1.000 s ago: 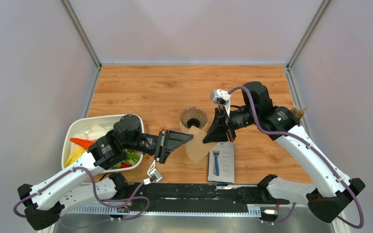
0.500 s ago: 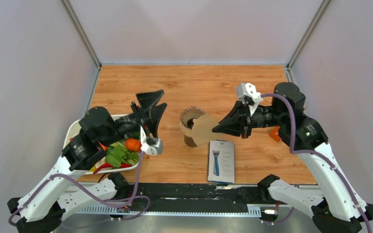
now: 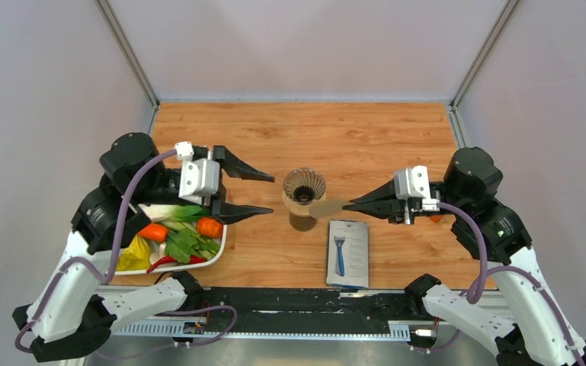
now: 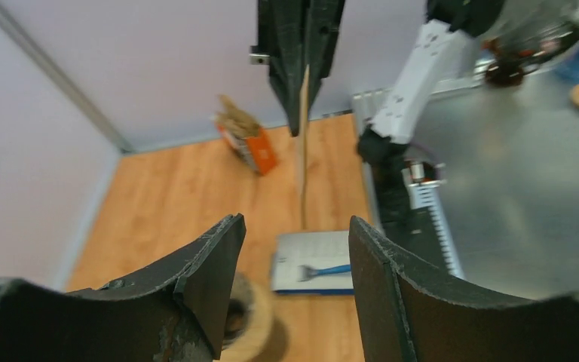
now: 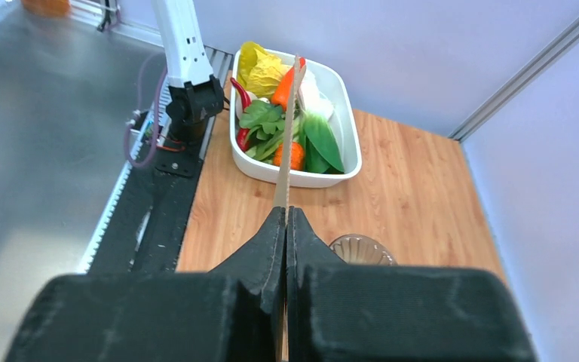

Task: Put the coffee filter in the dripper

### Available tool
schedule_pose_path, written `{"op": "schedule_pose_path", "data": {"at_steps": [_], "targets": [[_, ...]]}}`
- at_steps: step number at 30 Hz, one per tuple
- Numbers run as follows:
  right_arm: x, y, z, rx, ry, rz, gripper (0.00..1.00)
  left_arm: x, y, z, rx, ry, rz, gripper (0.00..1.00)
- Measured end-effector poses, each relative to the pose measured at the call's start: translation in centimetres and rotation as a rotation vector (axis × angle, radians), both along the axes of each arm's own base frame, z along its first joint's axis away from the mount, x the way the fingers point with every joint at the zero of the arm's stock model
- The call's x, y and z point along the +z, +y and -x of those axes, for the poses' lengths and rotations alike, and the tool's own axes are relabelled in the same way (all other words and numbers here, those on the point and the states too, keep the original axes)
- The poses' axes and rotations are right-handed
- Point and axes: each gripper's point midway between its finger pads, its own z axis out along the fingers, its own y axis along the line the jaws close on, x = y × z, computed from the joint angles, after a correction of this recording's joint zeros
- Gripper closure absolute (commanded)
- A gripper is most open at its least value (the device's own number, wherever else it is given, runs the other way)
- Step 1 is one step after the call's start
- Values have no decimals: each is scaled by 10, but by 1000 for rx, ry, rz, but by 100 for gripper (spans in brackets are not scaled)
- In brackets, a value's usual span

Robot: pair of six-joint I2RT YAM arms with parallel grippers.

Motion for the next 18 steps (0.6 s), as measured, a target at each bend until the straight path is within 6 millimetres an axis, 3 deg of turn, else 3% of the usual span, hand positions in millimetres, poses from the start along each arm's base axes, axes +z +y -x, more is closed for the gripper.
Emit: {"op": "schedule_pose_path", "data": {"at_steps": [4, 8, 12, 18], "targets": [[-4, -2, 0, 7, -72, 2, 100, -18, -22, 8, -123, 227, -14, 46], [-7, -1, -1, 16, -109, 7, 100, -29, -43, -2, -172, 332, -39, 57], [-10, -1, -1, 24, -127, 14, 100, -38, -55, -1, -202, 330, -56, 60], [-13, 3, -2, 49, -132, 21, 100, -32, -57, 13, -254, 224, -39, 60]]}}
